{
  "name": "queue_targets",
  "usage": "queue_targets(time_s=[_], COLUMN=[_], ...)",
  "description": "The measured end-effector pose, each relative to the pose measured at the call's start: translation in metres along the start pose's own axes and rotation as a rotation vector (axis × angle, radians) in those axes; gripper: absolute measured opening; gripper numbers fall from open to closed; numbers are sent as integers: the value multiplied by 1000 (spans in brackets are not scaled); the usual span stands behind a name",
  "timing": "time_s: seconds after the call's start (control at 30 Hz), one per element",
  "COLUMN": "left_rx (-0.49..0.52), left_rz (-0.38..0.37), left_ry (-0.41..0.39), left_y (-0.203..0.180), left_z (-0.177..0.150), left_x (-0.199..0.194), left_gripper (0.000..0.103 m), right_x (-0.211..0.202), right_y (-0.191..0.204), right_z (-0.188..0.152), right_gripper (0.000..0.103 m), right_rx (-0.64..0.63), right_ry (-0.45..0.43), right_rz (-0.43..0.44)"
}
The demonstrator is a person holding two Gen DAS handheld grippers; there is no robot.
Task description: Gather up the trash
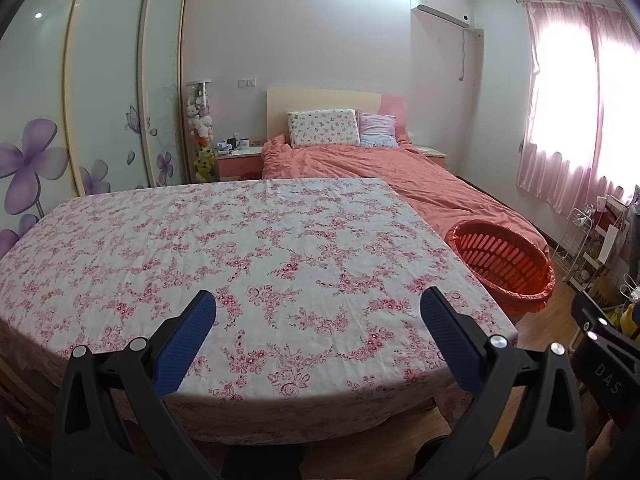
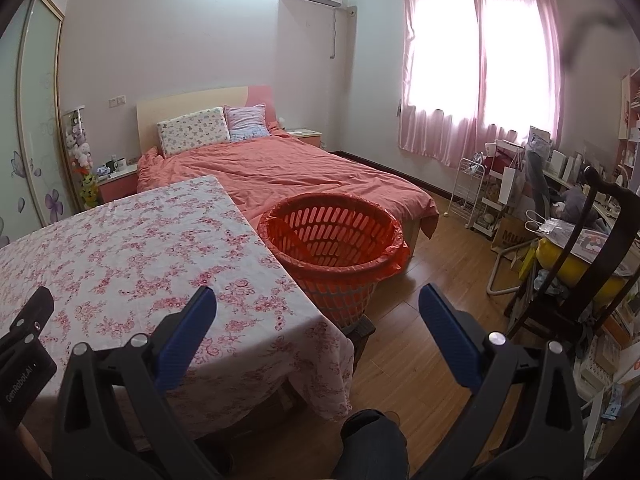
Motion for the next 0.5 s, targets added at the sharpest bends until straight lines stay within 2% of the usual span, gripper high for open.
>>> queue_targets(time_s=[0.5], left_rx=[15], left_rz=[-8], left_ry=[12], left_y=[-3], left_z=[-2], left_x=[1], left_gripper=[101], right_x=[0], right_y=[1], right_z=[1], right_gripper=[99], right_rx=[3], right_ry=[6], right_rz=[0])
Point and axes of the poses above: each gripper's, at about its wrist camera, not at the fingertips, and x roughly the way its jaws point, y to its left, z to its top, the point moved 3 cm from there along x, roughly the way its jaws point, and after that the axes turned 11 degrees about z, right-handed, at the moved point
